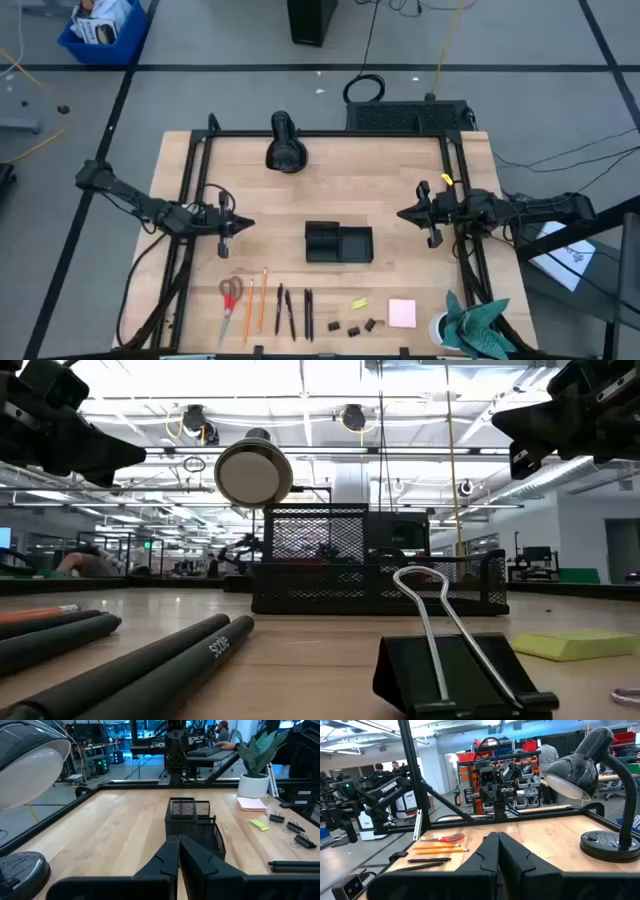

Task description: Pick and place office supplies into organizer

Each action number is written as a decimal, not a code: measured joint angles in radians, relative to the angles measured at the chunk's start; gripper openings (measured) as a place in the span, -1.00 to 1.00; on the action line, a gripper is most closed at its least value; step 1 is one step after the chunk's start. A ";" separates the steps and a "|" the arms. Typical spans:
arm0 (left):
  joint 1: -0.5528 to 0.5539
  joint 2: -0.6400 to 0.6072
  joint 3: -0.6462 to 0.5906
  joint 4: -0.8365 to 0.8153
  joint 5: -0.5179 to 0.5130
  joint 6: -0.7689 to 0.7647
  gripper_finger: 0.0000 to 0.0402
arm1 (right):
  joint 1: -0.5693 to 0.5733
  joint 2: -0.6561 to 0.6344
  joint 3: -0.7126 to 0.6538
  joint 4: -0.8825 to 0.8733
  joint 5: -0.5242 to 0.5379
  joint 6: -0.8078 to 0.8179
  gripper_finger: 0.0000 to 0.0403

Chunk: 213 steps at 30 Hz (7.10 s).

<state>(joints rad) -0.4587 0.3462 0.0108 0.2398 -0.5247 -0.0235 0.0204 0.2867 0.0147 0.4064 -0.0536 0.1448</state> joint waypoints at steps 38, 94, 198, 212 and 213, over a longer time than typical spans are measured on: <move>0.000 0.000 0.000 0.000 0.000 0.000 -0.89 | 0.000 0.000 0.000 0.000 0.000 0.000 -1.00; 0.000 0.000 0.000 0.000 0.000 0.000 -0.89 | 0.000 0.000 0.000 0.000 0.000 0.000 -1.00; -0.111 1.625 1.502 -1.483 0.400 -1.833 -0.52 | -0.002 0.002 0.000 0.238 0.162 -0.296 -1.00; -0.104 1.625 1.362 -1.350 0.446 -1.875 0.02 | -0.002 0.003 0.000 0.232 0.158 -0.295 -1.00; -0.101 1.625 1.351 -1.331 0.448 -1.868 0.01 | -0.002 0.003 0.000 0.232 0.158 -0.295 -1.00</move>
<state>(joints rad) -0.5596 1.9709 1.3618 -1.0909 -0.0771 -1.8911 0.0189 0.2893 0.0151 0.6388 0.1047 -0.1505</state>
